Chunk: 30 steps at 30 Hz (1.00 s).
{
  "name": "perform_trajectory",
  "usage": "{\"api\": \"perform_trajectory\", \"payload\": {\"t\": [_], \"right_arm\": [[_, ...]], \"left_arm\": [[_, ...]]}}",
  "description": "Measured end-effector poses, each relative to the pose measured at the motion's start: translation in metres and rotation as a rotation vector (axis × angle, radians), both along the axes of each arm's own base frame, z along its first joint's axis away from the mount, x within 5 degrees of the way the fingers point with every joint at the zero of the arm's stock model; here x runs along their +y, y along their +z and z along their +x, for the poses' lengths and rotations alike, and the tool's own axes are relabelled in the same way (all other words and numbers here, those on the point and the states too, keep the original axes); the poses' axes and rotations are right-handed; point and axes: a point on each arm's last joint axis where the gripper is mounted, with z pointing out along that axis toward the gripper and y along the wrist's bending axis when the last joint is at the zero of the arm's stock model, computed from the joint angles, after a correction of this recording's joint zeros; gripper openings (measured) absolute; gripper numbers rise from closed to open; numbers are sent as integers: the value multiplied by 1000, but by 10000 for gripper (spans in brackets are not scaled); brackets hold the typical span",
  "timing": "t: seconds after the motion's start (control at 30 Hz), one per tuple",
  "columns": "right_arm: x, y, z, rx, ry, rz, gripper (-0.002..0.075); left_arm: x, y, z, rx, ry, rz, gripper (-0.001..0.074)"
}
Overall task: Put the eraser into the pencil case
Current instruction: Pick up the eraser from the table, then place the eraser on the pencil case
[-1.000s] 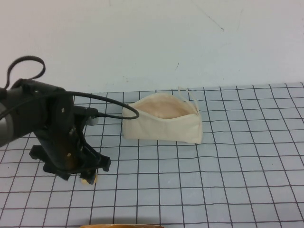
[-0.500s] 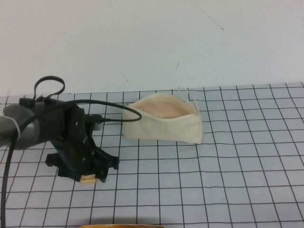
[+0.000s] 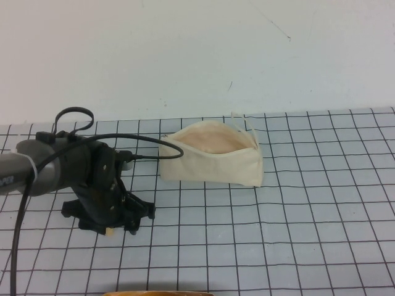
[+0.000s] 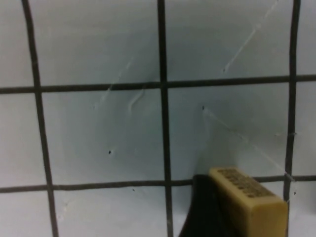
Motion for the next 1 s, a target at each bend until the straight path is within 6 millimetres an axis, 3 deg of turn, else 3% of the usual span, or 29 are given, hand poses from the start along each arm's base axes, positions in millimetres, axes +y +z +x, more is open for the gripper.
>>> {"api": "perform_trajectory", "payload": {"t": [0.23,0.33,0.47,0.63,0.73,0.87,1.0], "right_arm": [[0,0,0,0,0,0,-1],[0,0,0,0,0,0,-1],[0,0,0,0,0,0,-1],[0,0,0,0,0,0,-1],[0,0,0,0,0,0,-1],[0,0,0,0,0,0,-1],[0,0,0,0,0,0,-1]], "left_arm": [[1,-1,1,-8,-10,14,423],[1,-1,1,-10,-13,19,328],[2,-1,1,-10,-21,31,104],[1,8,2,10,-59,53,94],[-11,34,5,-40,-124,50,94],[-45,85,12,-199,-244,-8,94],[-78,122,20,-384,-324,-83,94]]}}
